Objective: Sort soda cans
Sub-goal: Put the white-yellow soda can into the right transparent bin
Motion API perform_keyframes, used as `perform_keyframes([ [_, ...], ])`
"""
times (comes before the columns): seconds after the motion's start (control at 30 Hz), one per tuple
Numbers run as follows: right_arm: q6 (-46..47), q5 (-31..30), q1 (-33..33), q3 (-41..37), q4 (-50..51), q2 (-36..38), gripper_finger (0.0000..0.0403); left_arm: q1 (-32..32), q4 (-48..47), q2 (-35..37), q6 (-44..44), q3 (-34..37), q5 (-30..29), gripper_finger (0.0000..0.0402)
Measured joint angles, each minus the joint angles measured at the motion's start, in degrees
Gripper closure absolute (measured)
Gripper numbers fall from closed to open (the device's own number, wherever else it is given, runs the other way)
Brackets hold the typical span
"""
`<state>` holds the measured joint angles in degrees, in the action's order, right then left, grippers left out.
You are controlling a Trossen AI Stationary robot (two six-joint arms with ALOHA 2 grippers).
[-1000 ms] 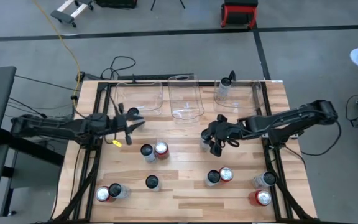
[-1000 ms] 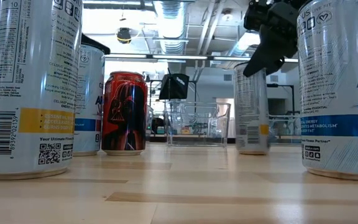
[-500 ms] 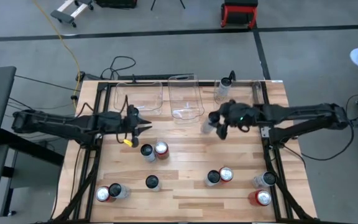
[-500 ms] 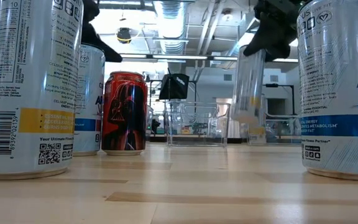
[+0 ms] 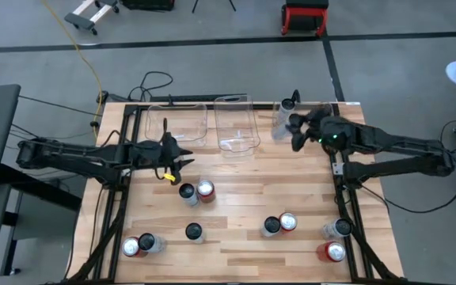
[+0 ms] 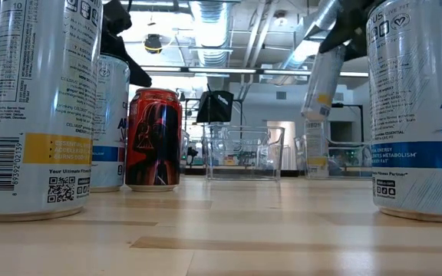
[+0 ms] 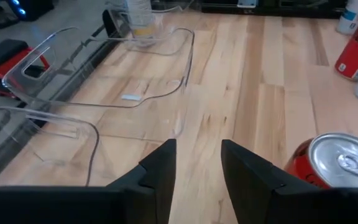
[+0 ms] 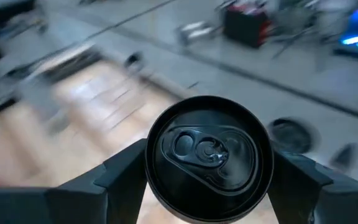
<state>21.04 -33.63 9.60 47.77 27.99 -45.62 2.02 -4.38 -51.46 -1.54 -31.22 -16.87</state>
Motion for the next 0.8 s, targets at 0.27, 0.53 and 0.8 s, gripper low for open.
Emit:
perform_keyframes([
  [0.27, -0.1, -4.5, 2.2, 0.1, 1.9, 0.6, 0.0112, 0.0, 1.5, 0.0, 1.4, 0.0, -0.4, 0.0276],
  [0.53, 1.4, -4.5, 6.5, 0.1, 4.3, -5.2, 0.0112, 0.0, 3.0, 0.0, 4.7, 0.0, -0.5, 0.0276],
  [0.8, 1.4, -3.7, 9.3, 0.1, 3.5, -11.1, 0.0112, 0.0, 2.4, 0.0, 5.4, 0.0, -0.5, 0.0276],
])
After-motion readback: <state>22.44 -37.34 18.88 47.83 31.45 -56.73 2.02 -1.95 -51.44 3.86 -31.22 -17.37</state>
